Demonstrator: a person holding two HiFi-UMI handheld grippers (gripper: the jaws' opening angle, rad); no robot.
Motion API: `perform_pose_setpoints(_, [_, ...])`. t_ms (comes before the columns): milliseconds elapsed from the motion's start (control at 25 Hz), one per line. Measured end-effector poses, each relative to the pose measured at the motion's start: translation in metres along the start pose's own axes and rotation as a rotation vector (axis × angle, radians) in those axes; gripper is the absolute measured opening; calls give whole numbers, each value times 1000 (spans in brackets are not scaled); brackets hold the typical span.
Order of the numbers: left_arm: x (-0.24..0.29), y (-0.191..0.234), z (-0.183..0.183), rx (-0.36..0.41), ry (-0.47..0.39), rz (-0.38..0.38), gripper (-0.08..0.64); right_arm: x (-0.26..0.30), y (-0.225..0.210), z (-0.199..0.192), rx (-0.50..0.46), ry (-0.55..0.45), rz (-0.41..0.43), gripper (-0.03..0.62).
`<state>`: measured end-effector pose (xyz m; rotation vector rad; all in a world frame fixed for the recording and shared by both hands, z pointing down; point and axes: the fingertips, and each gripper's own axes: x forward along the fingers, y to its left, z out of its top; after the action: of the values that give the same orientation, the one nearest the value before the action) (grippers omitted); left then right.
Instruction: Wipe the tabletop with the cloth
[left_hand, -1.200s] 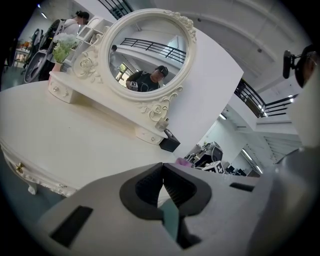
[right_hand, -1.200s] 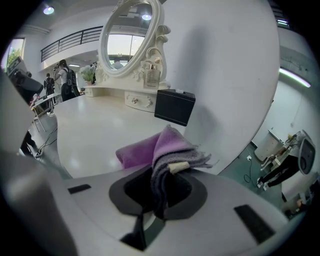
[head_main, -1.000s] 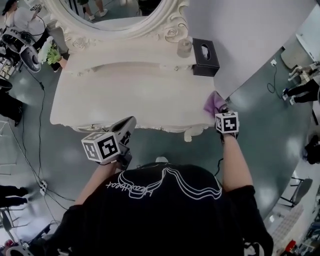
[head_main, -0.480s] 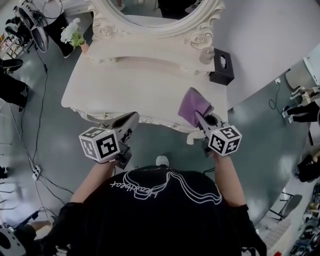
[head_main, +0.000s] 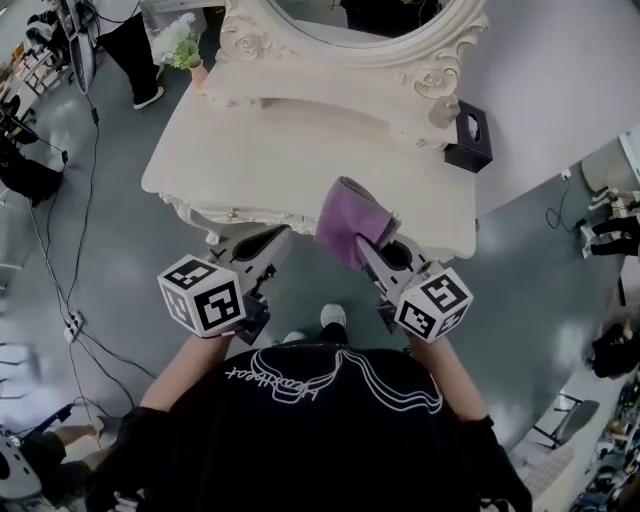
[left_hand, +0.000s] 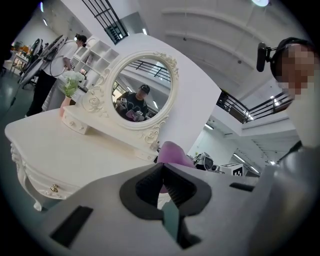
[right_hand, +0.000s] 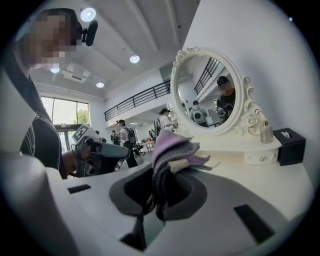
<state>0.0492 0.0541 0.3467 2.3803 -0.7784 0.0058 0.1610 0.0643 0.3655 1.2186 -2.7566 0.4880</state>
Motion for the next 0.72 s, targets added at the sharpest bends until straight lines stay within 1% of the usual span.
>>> perform_pose_setpoints(240, [-17,-3,-9,7,11,-25,5,0,18,-8,31,-13,-15,48])
perform_pose_setpoints(520, [-26,-3,-17,1,28,-45,4,-3,31,-9,31,-18,-29,48])
perform_pose_setpoints(720, [-33,1,-19,-9,25,-40,5,-3,36,-8,14,-12,-36,48])
